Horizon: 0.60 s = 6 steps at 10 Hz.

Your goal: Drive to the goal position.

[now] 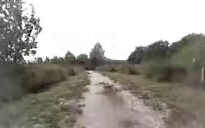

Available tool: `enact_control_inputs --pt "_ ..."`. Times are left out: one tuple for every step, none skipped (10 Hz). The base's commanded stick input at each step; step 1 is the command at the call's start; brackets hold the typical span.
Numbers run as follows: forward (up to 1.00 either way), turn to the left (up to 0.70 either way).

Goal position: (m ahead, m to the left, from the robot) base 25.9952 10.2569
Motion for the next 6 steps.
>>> enact_control_inputs --pt "0.85 0.00" --pt "0.85 0.00" --pt "0.85 0.00" --pt "0.85 0.00" --pt "0.85 0.00" --pt "0.85 0.00"
